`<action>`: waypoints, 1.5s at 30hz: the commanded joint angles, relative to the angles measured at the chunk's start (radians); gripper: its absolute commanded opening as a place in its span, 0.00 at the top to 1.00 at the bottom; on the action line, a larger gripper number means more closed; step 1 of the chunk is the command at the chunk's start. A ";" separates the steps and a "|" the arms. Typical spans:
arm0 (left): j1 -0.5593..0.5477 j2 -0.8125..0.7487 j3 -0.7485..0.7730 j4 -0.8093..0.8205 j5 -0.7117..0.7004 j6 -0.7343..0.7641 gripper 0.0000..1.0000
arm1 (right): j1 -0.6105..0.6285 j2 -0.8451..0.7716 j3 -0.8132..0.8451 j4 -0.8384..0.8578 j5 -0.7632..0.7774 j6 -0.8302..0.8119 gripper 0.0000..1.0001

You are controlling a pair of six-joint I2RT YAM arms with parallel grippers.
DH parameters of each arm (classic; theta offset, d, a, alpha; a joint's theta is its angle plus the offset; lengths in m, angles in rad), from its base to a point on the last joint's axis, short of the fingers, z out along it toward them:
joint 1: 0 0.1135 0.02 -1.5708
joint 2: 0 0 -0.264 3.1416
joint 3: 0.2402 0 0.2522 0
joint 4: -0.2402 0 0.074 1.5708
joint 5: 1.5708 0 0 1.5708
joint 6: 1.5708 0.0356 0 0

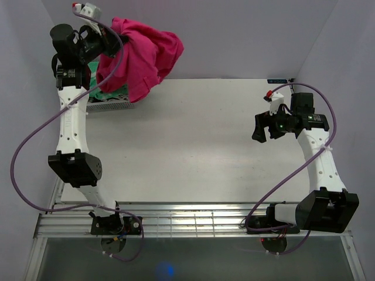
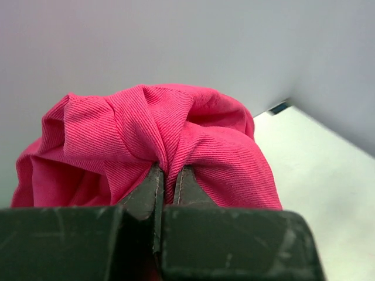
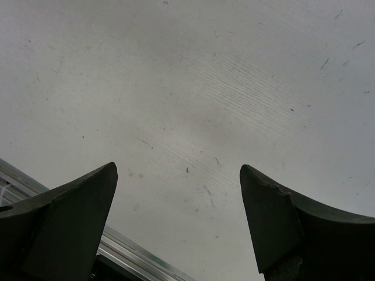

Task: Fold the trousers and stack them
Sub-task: Move the trousers to the center of the board

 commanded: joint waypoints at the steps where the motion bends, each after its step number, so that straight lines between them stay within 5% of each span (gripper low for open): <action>1: -0.074 -0.144 -0.011 0.123 0.099 -0.107 1.00 | 0.003 0.001 0.063 0.037 -0.050 0.018 0.10; 11: -0.445 -0.307 -0.428 0.185 -0.020 -0.144 1.00 | -0.026 0.005 0.085 0.044 -0.107 0.068 0.10; 18: -0.568 -0.235 -0.764 0.313 -0.115 -0.183 1.00 | -0.195 -0.010 0.079 0.019 -0.231 0.056 0.09; 25: -0.596 -0.078 -0.775 0.400 -0.181 -0.425 1.00 | -0.218 0.056 0.042 -0.050 -0.299 0.012 0.04; 29: -0.614 -0.070 -0.733 0.455 -0.338 -0.509 1.00 | -0.218 0.058 0.019 -0.035 -0.319 0.033 0.03; 36: -0.672 -0.006 -0.651 0.331 -0.502 -0.698 1.00 | -0.219 0.038 -0.027 0.027 -0.303 0.097 0.00; 37: -0.680 0.009 -0.659 0.327 -0.494 -0.748 0.97 | -0.219 0.036 -0.048 0.039 -0.317 0.113 0.00; 38: -0.695 0.025 -0.671 0.337 -0.484 -0.765 0.63 | -0.218 0.036 -0.061 0.053 -0.320 0.129 0.00; 40: -0.698 0.016 -0.725 0.365 -0.439 -0.770 0.23 | -0.218 0.050 -0.081 0.082 -0.325 0.177 0.04; 42: -0.680 -0.038 -0.729 0.311 -0.459 -0.700 0.07 | -0.218 0.064 -0.116 0.094 -0.328 0.200 0.05; 45: -0.579 -0.134 -0.757 0.301 -0.410 -0.586 0.06 | -0.218 0.093 -0.182 0.163 -0.330 0.271 0.05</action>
